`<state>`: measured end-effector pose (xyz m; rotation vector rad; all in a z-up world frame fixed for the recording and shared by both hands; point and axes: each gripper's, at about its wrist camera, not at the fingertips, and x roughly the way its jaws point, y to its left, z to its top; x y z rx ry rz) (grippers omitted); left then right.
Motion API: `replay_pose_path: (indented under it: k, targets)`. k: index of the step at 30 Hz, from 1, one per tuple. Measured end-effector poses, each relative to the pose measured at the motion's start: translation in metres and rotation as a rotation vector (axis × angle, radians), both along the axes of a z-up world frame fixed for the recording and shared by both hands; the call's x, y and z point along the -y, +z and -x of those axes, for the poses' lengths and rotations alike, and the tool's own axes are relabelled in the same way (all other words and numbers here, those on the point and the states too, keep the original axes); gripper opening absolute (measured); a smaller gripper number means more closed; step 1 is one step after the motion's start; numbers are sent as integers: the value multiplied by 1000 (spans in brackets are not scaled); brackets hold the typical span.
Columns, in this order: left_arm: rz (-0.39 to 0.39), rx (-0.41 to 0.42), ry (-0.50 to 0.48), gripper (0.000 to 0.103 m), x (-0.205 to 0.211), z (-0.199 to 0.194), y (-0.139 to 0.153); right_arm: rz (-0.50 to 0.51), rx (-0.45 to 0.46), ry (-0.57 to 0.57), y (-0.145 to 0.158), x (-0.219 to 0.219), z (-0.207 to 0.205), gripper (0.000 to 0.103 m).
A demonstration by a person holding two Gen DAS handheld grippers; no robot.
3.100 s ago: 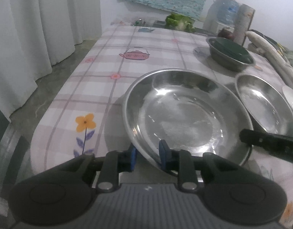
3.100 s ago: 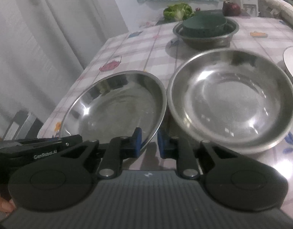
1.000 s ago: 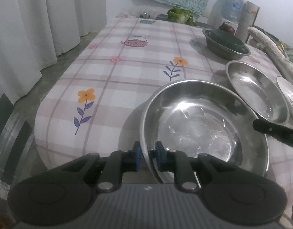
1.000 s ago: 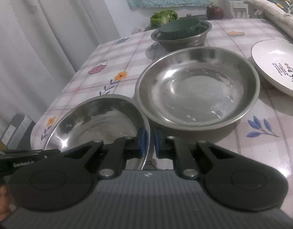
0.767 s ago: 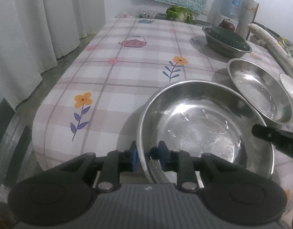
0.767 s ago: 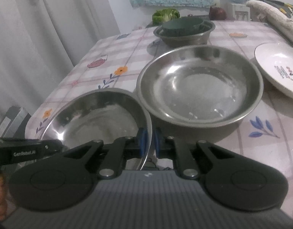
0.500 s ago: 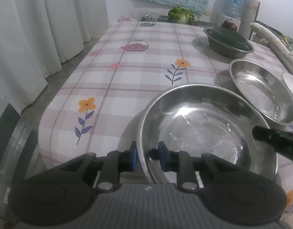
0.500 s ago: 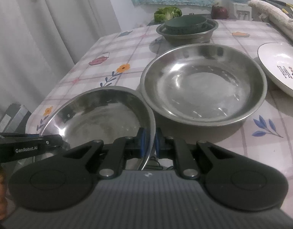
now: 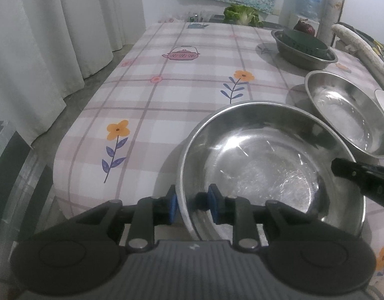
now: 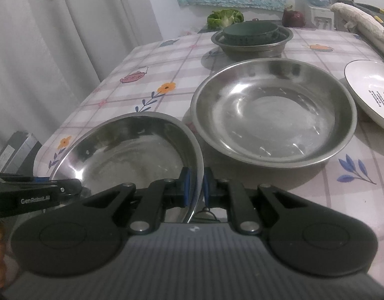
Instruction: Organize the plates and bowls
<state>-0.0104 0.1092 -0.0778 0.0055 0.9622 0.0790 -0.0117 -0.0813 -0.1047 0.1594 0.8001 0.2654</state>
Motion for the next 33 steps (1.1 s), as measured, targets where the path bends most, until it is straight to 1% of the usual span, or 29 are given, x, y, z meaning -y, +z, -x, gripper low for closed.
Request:
replay_pose_path:
  k: [20, 29, 33]
  targets:
    - [6, -1, 13, 29, 0, -1, 0, -15, -14, 4, 1, -1, 1, 12]
    - [9, 4, 28, 29, -6, 5, 2, -18, -22, 23, 0, -6, 3, 13]
    - [28, 5, 29, 29, -11, 6, 1, -25, -28, 32, -1, -8, 4, 13]
